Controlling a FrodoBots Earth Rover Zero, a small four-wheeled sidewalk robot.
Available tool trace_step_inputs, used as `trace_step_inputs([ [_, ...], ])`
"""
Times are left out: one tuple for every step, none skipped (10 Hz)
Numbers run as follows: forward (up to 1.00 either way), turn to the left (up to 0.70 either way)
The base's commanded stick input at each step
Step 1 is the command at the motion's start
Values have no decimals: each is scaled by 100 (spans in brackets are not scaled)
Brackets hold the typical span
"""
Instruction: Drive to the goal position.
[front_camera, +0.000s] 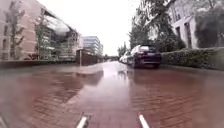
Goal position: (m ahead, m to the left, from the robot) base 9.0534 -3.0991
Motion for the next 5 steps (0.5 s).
trace_step_inputs([
  [70, 0],
  [70, 0],
  [70, 0],
  [70, 0],
  [70, 0],
])
